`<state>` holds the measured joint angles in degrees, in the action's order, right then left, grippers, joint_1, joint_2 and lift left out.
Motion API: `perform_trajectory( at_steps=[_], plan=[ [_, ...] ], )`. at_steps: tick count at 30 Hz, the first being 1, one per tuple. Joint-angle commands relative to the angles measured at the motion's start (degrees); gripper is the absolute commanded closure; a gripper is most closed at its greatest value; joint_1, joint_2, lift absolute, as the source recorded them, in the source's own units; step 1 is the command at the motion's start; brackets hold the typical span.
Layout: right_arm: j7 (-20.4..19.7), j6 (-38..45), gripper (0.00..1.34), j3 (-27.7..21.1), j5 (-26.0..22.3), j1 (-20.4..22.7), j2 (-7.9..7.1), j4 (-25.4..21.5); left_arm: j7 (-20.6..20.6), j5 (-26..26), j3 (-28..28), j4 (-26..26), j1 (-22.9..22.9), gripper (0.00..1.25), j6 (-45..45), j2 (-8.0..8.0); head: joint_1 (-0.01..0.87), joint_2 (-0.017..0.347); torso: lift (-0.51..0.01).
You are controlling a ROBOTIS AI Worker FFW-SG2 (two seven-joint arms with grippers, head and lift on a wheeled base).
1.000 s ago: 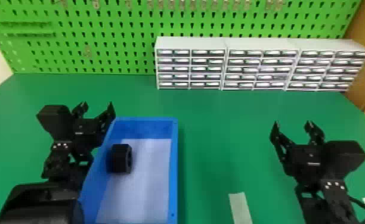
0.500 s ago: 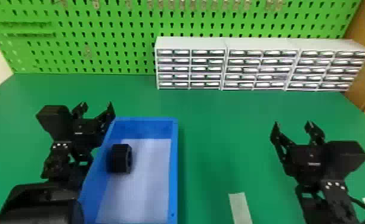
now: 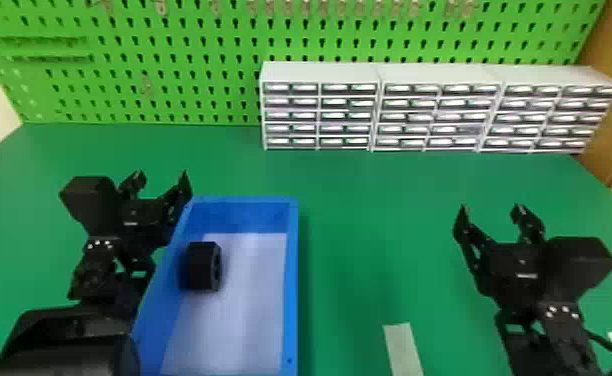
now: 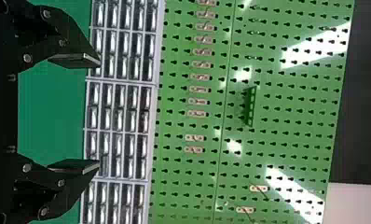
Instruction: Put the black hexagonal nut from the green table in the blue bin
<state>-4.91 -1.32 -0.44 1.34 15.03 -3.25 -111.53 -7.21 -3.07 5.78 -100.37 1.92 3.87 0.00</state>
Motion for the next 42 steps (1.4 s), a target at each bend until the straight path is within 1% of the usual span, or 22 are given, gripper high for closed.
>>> perform_trajectory(
  at_steps=[1,42],
  plan=[
    [-0.01,0.0,0.5,0.0,-0.11,0.0,0.0,0.09,0.0,0.0,0.02,0.0,0.02,0.51,0.0,-0.15,0.686,0.051,-0.097],
    [0.07,0.0,0.5,-0.09,-0.11,-0.09,-0.09,0.09,0.0,0.09,-0.24,0.0,-0.33,0.51,0.0,-0.15,0.686,0.051,-0.097]
  ],
)
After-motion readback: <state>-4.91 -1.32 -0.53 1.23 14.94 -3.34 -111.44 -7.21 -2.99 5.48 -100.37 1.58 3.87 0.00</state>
